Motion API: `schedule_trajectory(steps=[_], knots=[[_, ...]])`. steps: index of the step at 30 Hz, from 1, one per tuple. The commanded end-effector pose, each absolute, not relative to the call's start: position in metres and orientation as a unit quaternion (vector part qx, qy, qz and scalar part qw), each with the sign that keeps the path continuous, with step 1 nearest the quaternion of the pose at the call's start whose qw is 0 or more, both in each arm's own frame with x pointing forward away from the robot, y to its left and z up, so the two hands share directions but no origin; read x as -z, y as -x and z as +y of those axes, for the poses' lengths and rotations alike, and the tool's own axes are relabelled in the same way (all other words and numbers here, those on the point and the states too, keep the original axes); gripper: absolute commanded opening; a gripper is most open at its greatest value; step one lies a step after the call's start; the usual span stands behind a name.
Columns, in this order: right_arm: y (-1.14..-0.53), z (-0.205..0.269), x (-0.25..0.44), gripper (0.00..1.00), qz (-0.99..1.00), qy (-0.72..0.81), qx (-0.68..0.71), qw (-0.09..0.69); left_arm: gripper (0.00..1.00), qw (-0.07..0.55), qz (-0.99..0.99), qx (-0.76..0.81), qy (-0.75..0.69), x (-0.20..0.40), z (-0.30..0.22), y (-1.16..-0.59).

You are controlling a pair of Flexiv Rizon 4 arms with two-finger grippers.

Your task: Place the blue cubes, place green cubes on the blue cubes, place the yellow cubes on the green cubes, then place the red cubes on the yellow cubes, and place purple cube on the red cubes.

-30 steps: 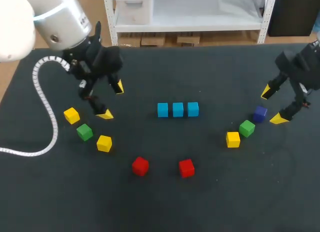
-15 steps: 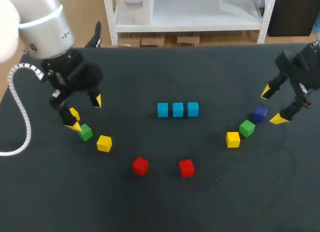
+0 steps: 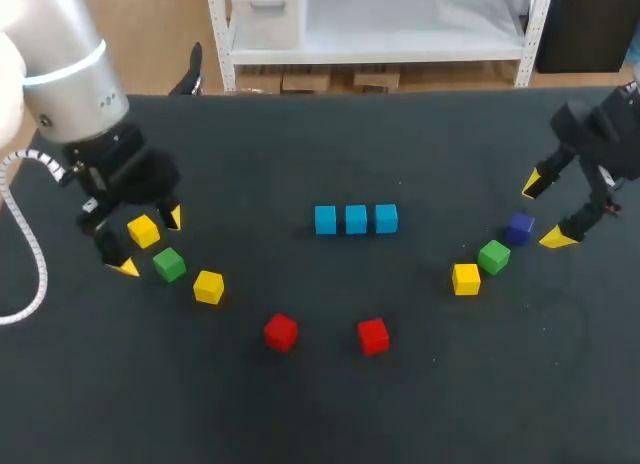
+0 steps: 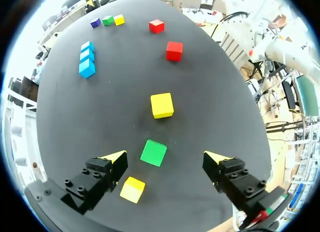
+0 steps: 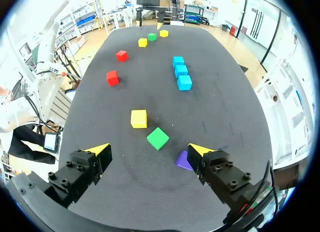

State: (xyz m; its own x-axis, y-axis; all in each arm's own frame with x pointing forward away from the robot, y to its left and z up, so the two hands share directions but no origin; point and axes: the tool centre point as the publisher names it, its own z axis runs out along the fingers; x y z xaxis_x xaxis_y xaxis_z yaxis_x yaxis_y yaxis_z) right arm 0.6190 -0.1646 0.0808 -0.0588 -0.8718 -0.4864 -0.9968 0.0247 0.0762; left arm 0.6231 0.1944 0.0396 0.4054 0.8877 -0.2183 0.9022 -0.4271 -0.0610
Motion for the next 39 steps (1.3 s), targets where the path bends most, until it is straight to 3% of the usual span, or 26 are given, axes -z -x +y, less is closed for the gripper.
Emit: schedule_trajectory(steps=[1,14,15,16,18,24,27,28,30,32,33,34,37,39], knots=[[-0.619,-0.165,-0.080,1.00,0.698,0.668,-0.203,0.155,1.00,0.043,0.527,0.117,-0.841,-0.026,0.201,-0.629],[-0.619,-0.165,-0.080,1.00,0.698,0.668,-0.203,0.155,1.00,0.056,0.502,0.129,-0.854,-0.005,0.196,-0.644],[-0.619,-0.165,-0.080,1.00,0.698,0.668,-0.203,0.155,0.98,0.055,0.501,0.128,-0.854,-0.004,0.194,-0.644],[-0.619,-0.165,-0.080,1.00,0.698,0.668,-0.203,0.155,0.84,0.055,0.500,0.128,-0.855,-0.004,0.193,-0.645],[-0.619,-0.165,-0.080,1.00,0.698,0.668,-0.203,0.155,0.78,0.056,0.497,0.129,-0.856,-0.002,0.192,-0.645],[-0.619,-0.165,-0.080,1.00,0.698,0.668,-0.203,0.155,0.83,0.058,0.491,0.133,-0.859,0.003,0.188,-0.645],[-0.619,-0.165,-0.080,1.00,0.698,0.668,-0.203,0.155,0.78,0.061,0.489,0.134,-0.860,0.004,0.187,-0.645],[-0.619,-0.165,-0.080,1.00,0.698,0.668,-0.203,0.155,0.76,0.062,0.489,0.135,-0.860,0.004,0.187,-0.645],[-0.619,-0.165,-0.080,1.00,0.698,0.668,-0.203,0.155,0.49,0.065,0.488,0.135,-0.860,0.005,0.186,-0.644],[-0.619,-0.165,-0.080,1.00,0.698,0.668,-0.203,0.155,0.41,0.067,0.487,0.134,-0.861,0.006,0.186,-0.643],[-0.619,-0.165,-0.080,1.00,0.698,0.668,-0.203,0.155,0.17,0.067,0.486,0.134,-0.861,0.006,0.185,-0.642],[-0.619,-0.165,-0.080,1.00,0.698,0.668,-0.203,0.155,0.08,0.066,0.485,0.134,-0.862,0.007,0.184,-0.641],[-0.619,-0.165,-0.080,1.00,0.698,0.668,-0.203,0.155,0.00,0.066,0.483,0.135,-0.862,0.008,0.184,-0.638],[-0.619,-0.165,-0.080,1.00,0.698,0.668,-0.203,0.155,0.00,0.069,0.482,0.138,-0.862,0.008,0.184,-0.634]])
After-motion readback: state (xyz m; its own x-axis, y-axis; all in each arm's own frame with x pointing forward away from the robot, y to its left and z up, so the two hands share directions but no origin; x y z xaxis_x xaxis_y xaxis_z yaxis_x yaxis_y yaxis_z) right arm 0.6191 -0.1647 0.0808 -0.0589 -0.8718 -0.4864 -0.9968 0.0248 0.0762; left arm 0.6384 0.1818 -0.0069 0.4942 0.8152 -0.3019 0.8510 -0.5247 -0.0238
